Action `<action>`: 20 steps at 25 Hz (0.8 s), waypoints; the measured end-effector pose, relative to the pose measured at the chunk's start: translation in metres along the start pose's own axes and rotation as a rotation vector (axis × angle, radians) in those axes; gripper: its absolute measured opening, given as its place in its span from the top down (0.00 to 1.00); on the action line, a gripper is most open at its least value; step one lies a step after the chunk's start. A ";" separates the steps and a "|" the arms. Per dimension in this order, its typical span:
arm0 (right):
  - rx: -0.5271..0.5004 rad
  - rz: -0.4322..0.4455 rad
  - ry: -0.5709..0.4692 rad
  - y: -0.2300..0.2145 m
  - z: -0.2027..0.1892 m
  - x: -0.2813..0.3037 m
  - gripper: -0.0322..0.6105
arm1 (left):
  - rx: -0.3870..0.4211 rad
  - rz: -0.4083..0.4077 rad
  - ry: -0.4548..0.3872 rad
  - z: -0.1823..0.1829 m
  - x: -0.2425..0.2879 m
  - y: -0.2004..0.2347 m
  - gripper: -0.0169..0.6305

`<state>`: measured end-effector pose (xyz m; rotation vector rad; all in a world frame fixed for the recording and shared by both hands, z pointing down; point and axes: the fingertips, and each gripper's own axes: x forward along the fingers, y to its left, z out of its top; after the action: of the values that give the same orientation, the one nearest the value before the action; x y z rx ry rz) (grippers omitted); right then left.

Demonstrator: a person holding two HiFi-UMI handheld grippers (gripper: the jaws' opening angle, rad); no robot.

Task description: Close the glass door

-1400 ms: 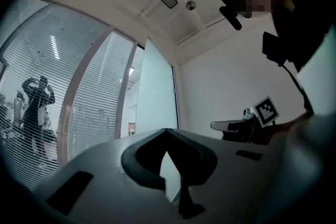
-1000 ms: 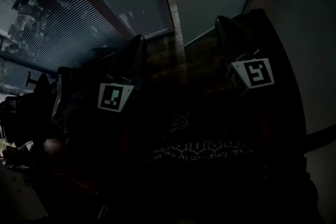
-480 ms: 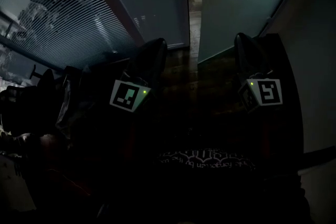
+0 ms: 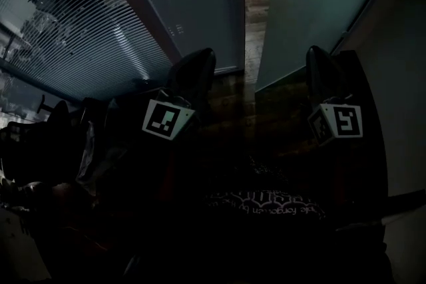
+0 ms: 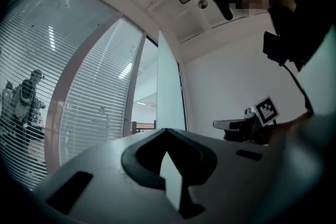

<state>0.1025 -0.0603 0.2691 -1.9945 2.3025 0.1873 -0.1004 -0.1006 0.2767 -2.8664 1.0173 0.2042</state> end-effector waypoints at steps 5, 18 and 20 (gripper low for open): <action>-0.011 -0.017 0.005 -0.006 0.003 0.015 0.94 | -0.011 -0.018 -0.005 0.001 0.015 0.010 0.97; -0.005 0.021 -0.002 -0.039 -0.002 0.065 0.94 | -0.004 0.008 -0.015 -0.001 0.064 0.030 0.97; -0.003 0.035 -0.002 -0.046 -0.005 0.077 0.94 | 0.008 0.021 -0.017 0.001 0.073 0.035 0.97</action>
<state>0.1374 -0.1433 0.2606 -1.9558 2.3377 0.1950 -0.0663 -0.1733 0.2631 -2.8424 1.0433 0.2255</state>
